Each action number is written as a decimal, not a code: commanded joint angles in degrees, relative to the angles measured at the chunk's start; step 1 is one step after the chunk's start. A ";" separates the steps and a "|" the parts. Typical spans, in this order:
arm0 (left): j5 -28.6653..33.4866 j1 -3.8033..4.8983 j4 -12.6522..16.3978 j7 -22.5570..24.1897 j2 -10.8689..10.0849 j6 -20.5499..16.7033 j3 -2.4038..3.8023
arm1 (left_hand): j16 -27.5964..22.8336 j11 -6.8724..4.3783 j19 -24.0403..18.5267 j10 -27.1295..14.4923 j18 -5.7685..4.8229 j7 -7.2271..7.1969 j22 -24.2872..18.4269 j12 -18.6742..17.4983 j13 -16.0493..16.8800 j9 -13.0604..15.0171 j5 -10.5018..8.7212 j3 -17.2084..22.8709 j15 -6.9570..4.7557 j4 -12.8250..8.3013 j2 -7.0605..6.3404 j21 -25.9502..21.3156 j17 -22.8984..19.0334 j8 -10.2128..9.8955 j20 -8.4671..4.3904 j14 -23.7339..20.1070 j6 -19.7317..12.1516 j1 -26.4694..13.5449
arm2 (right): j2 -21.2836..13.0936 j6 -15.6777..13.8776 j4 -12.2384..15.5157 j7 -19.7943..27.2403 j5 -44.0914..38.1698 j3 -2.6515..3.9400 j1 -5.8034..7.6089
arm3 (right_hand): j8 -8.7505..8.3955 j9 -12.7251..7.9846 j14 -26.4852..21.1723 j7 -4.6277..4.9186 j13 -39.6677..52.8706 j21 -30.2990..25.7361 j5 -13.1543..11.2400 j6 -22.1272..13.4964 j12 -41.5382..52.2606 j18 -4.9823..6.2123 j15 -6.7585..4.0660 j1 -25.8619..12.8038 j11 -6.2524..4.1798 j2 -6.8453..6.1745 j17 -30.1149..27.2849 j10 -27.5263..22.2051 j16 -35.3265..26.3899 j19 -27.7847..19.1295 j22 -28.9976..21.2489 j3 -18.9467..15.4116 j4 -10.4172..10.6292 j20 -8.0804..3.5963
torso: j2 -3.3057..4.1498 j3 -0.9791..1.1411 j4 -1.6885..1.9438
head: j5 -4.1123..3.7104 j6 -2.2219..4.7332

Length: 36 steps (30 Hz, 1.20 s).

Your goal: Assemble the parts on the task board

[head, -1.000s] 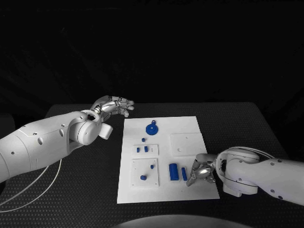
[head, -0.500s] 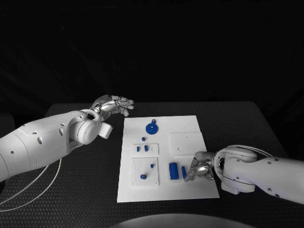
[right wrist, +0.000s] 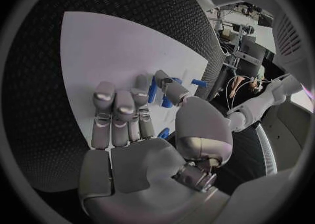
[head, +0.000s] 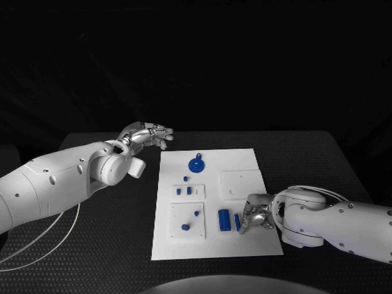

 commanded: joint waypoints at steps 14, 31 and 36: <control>0.31 0.02 -0.02 0.12 0.17 0.82 0.03 | -0.38 0.16 0.44 -0.41 0.78 -0.06 0.12 0.17 -0.01 -0.10 0.21 -0.03 0.12 0.36 0.16 -0.40 0.11 0.17 -0.10 0.30 -0.37 -0.45 | -0.16 0.91 -0.72 -1.44 0.68 -0.05 -0.08 | -0.41 -0.69 0.15 0.48 0.07 0.25 0.35 0.34 -0.34 1.18 -0.20 -0.72 -0.11 -3.56 0.06 0.18 0.05 -0.02 0.61 -0.14 0.35 0.45 | 0.00 0.01 -0.03 | -0.02 0.13; 2.78 0.03 -3.95 1.17 1.11 0.49 0.00 | -0.44 0.14 0.43 -0.37 0.76 -0.06 0.20 0.21 0.01 -0.10 0.20 -0.12 0.14 0.40 -0.04 -0.46 0.18 0.22 -0.08 0.28 -0.34 -0.54 | -1.44 0.40 -6.14 13.71 15.59 2.54 7.48 | -3.39 -1.26 -3.21 2.70 0.59 -2.63 0.20 -6.52 -1.01 1.18 1.32 -6.80 1.98 -11.59 -0.53 -5.37 -2.38 -4.02 -0.02 -6.22 2.37 0.63 | -0.41 -0.35 -0.66 | -0.64 3.30; 3.63 0.17 -4.30 1.43 0.38 0.37 0.01 | -0.54 0.12 0.36 -0.31 0.77 -0.10 0.25 0.25 0.02 -0.09 0.21 -0.08 0.15 0.30 -0.08 -0.54 0.20 0.28 -0.07 0.18 -0.28 -0.39 | 3.30 -4.80 -16.17 28.38 28.50 3.89 8.08 | -3.22 -0.86 -4.22 2.92 0.30 -3.41 2.15 -6.87 -1.16 1.18 1.57 -5.63 2.23 -9.12 -0.77 -6.52 -3.12 -5.12 -0.11 -6.97 1.76 0.64 | -0.95 -0.74 -1.30 | -0.22 6.25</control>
